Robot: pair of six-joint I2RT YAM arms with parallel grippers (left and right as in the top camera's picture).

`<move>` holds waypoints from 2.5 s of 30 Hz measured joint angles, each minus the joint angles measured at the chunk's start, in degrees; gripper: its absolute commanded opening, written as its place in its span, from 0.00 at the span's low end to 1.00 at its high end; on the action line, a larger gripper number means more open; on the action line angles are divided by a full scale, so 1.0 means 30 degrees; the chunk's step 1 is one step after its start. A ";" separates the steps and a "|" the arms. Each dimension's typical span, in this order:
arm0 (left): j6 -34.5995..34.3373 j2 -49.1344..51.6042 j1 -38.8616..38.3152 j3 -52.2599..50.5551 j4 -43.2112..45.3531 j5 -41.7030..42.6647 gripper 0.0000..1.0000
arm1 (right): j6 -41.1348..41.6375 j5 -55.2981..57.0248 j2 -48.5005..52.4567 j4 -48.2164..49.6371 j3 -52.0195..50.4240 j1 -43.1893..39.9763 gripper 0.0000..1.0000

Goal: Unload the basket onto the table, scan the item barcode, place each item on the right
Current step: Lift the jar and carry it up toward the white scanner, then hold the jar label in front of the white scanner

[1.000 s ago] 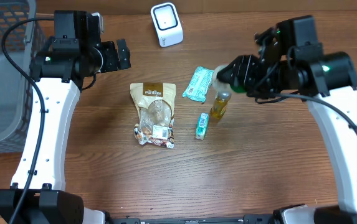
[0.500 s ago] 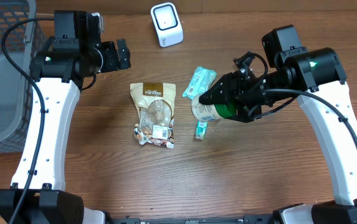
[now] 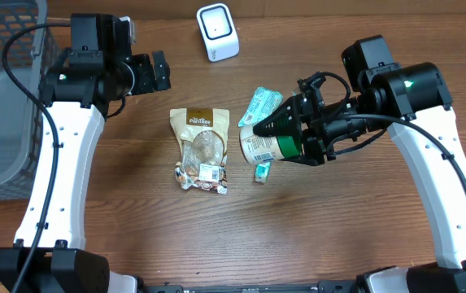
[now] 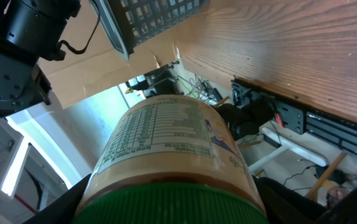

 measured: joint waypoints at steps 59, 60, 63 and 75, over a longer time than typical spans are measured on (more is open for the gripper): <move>-0.0007 0.0000 0.0000 0.0000 -0.0007 0.0000 1.00 | -0.6798 1.8928 1.5890 3.1197 0.5523 0.2514 0.07; -0.0007 0.0000 0.0000 0.0000 0.0000 0.0000 0.99 | -0.6798 1.8979 1.6021 3.1605 0.5523 0.2514 0.08; -0.0007 0.0000 0.0000 0.0000 0.0000 0.0000 1.00 | -0.6790 1.9103 1.6422 3.2895 0.5523 0.2506 0.08; 0.0000 0.0000 0.0000 0.0000 -0.0007 0.0000 1.00 | -0.6798 1.9263 1.8105 3.5896 0.5523 0.2506 0.11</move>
